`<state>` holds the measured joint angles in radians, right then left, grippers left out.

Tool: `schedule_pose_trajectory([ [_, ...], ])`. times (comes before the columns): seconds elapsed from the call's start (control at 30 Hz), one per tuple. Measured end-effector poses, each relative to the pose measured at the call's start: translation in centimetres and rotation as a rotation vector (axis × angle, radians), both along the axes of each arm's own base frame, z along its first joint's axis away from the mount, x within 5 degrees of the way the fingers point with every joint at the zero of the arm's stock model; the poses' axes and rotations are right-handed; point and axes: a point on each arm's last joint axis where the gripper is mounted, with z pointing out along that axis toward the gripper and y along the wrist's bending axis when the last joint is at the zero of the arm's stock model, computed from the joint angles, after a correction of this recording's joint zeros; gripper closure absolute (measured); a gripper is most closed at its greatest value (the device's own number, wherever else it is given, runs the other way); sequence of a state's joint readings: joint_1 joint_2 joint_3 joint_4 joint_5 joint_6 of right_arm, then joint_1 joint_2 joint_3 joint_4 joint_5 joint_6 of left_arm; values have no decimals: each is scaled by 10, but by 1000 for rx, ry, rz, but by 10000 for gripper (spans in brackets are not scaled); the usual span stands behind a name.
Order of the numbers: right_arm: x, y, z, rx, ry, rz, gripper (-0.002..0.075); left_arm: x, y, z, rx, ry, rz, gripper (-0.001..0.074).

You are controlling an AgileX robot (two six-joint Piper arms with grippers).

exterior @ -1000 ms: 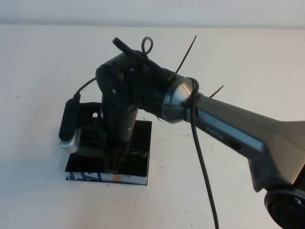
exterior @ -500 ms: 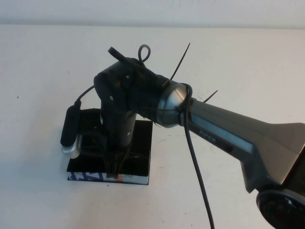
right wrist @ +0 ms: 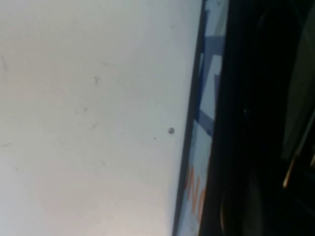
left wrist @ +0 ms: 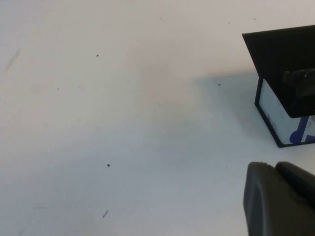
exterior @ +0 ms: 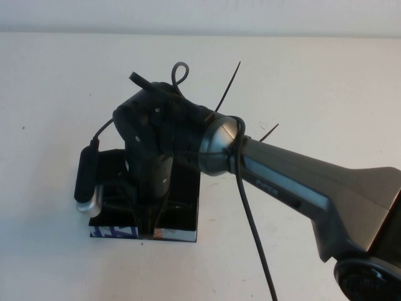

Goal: Return glasses to glasses case
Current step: Place the glasses in the glasses case

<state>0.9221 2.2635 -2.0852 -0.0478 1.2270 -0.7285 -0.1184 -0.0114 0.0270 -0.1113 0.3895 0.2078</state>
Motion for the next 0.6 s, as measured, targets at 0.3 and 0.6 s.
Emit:
schedule_pose_trajectory([
  [0.3, 2, -1, 0, -14, -18, -16, 711, 0, 0, 0, 0, 0, 0, 738],
  [0.6, 2, -1, -4, -21, -14, -19, 711, 0, 0, 0, 0, 0, 0, 738],
])
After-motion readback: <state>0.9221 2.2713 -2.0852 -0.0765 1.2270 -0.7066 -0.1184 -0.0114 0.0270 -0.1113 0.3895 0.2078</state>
